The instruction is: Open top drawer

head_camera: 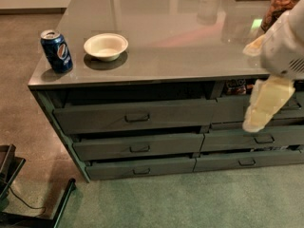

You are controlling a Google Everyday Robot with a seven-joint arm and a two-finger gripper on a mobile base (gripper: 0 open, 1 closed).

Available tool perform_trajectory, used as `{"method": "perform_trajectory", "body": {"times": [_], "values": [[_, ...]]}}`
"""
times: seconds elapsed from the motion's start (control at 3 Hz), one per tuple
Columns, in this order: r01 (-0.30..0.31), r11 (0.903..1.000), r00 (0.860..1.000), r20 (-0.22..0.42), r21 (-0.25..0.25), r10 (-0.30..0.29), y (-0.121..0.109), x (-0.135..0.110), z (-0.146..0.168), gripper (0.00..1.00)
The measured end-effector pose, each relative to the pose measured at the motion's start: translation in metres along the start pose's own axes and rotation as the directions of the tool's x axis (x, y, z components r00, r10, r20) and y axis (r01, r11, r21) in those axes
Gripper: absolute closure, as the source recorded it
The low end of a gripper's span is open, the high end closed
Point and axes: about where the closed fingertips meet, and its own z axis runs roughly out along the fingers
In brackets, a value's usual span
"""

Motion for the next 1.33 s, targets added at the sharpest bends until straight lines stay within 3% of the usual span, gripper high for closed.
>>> {"method": "perform_trajectory", "body": {"times": [0.67,1.0,1.33], "values": [[0.089,0.9955,0.993,0.08,-0.032,-0.087,0.011,-0.025,0.117,0.0],[0.099,0.9945,0.989,0.118,-0.034,-0.094,0.008,-0.041,0.182,0.0],[0.099,0.9945,0.989,0.118,-0.034,-0.094,0.008,-0.041,0.182,0.0]]}}
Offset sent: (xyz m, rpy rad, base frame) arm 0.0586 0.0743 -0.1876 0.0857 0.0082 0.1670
